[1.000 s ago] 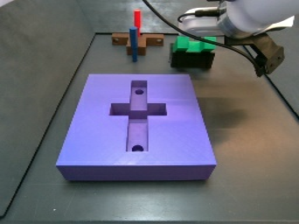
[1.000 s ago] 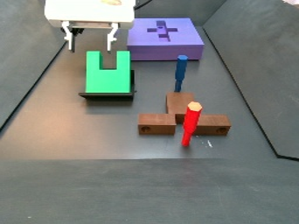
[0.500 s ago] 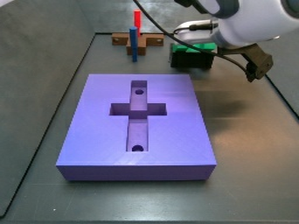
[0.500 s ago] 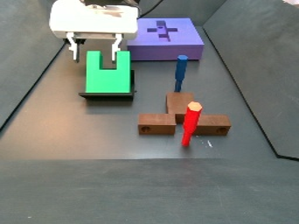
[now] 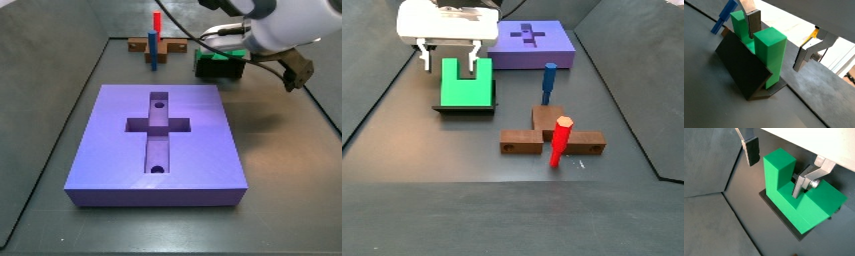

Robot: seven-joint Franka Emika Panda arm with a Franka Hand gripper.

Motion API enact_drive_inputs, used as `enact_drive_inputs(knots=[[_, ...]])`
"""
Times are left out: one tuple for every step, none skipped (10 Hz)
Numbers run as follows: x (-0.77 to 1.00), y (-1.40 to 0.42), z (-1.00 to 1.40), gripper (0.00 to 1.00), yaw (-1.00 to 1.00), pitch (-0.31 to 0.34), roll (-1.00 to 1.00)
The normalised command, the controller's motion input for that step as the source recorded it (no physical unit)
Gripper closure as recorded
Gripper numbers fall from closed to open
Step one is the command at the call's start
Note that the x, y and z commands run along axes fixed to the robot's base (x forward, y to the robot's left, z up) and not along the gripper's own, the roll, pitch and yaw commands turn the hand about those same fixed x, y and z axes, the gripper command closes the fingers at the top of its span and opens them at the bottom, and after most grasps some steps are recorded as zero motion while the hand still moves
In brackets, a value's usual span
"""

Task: Pick up the green object. Move up. Place the green object on the fixture. Regrasp the green object. Move to above the board. Insert the green object.
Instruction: Regrasp the green object.

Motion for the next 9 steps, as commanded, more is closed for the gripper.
enact_drive_inputs(knots=[[0.07,0.06,-0.03,0.0,0.04,0.0,-0.25],[0.0,0.0,-0.03,0.0,0.0,0.0,0.01],[0.01,0.0,-0.09,0.0,-0.01,0.0,-0.05],[0.07,0.0,-0.13,0.0,-0.07,0.049,-0.1],[0.05,0.03,-0.18,0.0,-0.08,0.043,-0.07],[0.0,0.07,-0.21,0.0,-0.09,0.014,-0.1],[0.0,0.07,-0.1,0.0,-0.11,0.006,0.0],[0.0,0.0,0.0,0.0,0.0,0.0,0.0],[0.0,0.0,0.0,1.0,0.0,0.0,0.0]])
